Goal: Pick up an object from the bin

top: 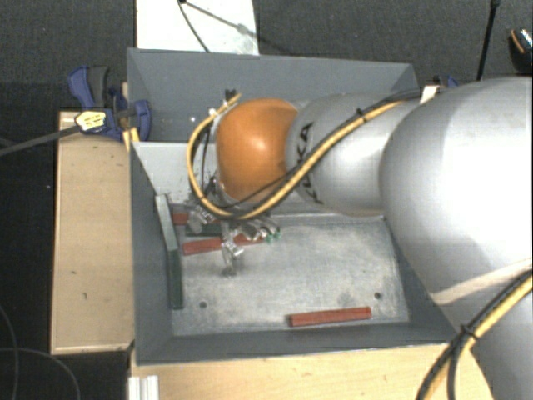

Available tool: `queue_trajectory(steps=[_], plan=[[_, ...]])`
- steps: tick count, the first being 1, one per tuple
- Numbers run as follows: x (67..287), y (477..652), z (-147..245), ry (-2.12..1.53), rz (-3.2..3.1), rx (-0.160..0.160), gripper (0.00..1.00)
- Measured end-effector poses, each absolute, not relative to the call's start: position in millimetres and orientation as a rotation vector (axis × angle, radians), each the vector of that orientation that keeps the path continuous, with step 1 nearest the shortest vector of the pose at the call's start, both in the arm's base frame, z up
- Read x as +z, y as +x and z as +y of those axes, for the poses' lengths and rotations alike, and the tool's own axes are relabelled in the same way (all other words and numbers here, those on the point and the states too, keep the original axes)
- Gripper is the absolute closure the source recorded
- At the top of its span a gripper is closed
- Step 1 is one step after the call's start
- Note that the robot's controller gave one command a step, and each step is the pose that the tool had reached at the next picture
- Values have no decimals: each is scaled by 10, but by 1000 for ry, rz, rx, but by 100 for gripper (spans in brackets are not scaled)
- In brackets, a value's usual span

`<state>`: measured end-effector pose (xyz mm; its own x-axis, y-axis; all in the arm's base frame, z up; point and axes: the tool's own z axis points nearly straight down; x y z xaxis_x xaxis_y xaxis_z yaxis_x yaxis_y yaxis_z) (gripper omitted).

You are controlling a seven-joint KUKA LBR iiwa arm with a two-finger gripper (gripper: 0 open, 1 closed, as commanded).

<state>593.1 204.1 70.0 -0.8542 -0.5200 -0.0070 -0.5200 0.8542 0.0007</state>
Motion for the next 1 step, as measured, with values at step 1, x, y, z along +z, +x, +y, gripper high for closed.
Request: queue_trajectory(steps=[1], plan=[[707,5936,2031,-835,3022,5,100]])
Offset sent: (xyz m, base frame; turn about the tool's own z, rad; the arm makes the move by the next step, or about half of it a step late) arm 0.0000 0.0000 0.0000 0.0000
